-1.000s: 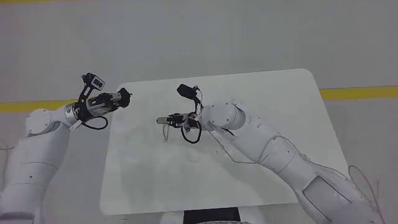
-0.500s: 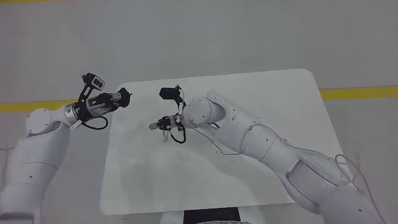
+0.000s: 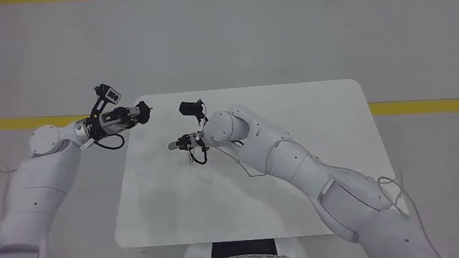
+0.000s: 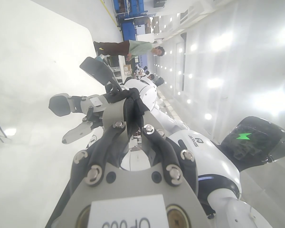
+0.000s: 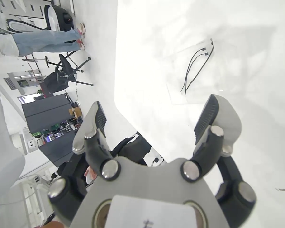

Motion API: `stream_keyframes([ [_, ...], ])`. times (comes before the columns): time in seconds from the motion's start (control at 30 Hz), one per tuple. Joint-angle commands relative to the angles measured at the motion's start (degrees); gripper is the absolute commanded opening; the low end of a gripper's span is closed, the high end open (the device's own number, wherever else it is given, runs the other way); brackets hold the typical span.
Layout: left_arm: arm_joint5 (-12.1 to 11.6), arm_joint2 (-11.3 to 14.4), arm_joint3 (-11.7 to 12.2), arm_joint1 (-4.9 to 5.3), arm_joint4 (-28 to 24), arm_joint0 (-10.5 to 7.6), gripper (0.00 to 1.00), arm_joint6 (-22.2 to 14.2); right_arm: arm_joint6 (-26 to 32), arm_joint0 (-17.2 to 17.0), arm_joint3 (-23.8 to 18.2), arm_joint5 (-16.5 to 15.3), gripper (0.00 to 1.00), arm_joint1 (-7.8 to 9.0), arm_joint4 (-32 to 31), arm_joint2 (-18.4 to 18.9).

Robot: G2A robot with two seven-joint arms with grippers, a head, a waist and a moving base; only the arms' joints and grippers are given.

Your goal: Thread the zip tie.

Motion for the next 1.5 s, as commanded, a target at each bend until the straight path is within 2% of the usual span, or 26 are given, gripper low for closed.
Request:
stream_keyframes([
  [0.0, 0.0, 0.0, 0.0, 0.00, 0.0, 0.00, 0.00, 0.0, 1.2, 1.0, 1.1, 0.0, 1.00, -0.77, -0.5, -0.4],
  [0.2, 0.0, 0.0, 0.0, 0.00, 0.0, 0.00, 0.00, 0.0, 5.1, 4.9, 6.9, 0.0, 1.00, -5.35, 0.8, -2.7],
  [0.37, 0.0, 0.0, 0.0, 0.00, 0.0, 0.00, 0.00, 0.0, 6.9, 7.8, 15.6, 0.0, 1.00, -10.08, 1.2, -4.7],
  [0.5, 0.0, 0.0, 0.0, 0.00, 0.0, 0.00, 0.00, 0.0, 7.0, 9.0, 22.4, 0.0, 1.00, -13.58, 2.0, -5.4],
  [0.6, 0.0, 0.0, 0.0, 0.00, 0.0, 0.00, 0.00, 0.0, 6.4, 9.3, 25.9, 0.0, 1.00, -15.85, 2.4, -5.6],
  [0.83, 0.0, 0.0, 0.0, 0.00, 0.0, 0.00, 0.00, 0.0, 4.0, 9.3, 31.9, 0.0, 1.00, -19.46, 3.2, -5.4],
  [1.0, 0.0, 0.0, 0.0, 0.00, 0.0, 0.00, 0.00, 0.0, 2.7, 9.4, 34.2, 0.0, 1.00, -20.57, 3.1, -5.3],
  [1.47, 0.0, 0.0, 0.0, 0.00, 0.0, 0.00, 0.00, 0.0, -0.8, 8.6, 35.0, 0.0, 1.00, -20.72, 3.2, -6.1],
])
